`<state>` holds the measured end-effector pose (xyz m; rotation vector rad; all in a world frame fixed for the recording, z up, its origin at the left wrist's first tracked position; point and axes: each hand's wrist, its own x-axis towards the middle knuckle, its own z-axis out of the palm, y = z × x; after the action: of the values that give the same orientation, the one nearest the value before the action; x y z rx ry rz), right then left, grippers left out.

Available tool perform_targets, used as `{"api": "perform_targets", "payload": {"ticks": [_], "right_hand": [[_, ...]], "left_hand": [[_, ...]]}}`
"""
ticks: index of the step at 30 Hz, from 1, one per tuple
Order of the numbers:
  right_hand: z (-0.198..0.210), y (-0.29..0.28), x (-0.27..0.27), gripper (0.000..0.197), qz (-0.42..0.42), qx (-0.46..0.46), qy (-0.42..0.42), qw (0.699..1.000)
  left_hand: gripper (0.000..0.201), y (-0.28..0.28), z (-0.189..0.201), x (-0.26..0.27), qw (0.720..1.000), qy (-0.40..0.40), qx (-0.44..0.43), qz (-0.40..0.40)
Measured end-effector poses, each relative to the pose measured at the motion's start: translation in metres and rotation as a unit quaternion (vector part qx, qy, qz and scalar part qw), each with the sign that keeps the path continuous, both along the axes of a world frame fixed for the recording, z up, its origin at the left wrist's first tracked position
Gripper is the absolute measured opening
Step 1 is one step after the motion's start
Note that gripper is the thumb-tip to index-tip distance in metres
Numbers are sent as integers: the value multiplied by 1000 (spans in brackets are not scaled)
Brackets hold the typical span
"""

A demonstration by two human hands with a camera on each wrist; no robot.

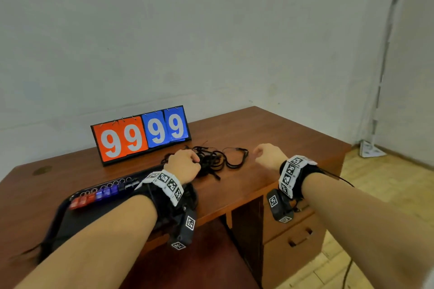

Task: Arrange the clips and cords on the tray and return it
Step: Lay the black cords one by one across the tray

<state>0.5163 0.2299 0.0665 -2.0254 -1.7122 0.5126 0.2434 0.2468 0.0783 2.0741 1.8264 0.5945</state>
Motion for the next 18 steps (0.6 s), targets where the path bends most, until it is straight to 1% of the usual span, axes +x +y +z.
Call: {"api": "perform_targets", "payload": {"ticks": [4, 6, 10, 13, 18], "right_hand": [[-1, 18, 4, 40, 20, -3, -16, 1000], [-2, 31, 4, 40, 23, -8, -24, 999], [-7, 59, 4, 41, 17, -42, -52, 998], [-12, 79, 4, 47, 16, -77, -74, 994], [-16, 108, 2, 53, 25, -105, -119, 987]], "left_hand": [[13, 20, -3, 26, 1000, 5, -9, -20], [10, 31, -3, 36, 1000, 10, -12, -26], [10, 49, -6, 54, 999, 12, -11, -34], [10, 60, -10, 63, 999, 17, -14, -40], [12, 73, -13, 69, 998, 11, -11, -53]]}}
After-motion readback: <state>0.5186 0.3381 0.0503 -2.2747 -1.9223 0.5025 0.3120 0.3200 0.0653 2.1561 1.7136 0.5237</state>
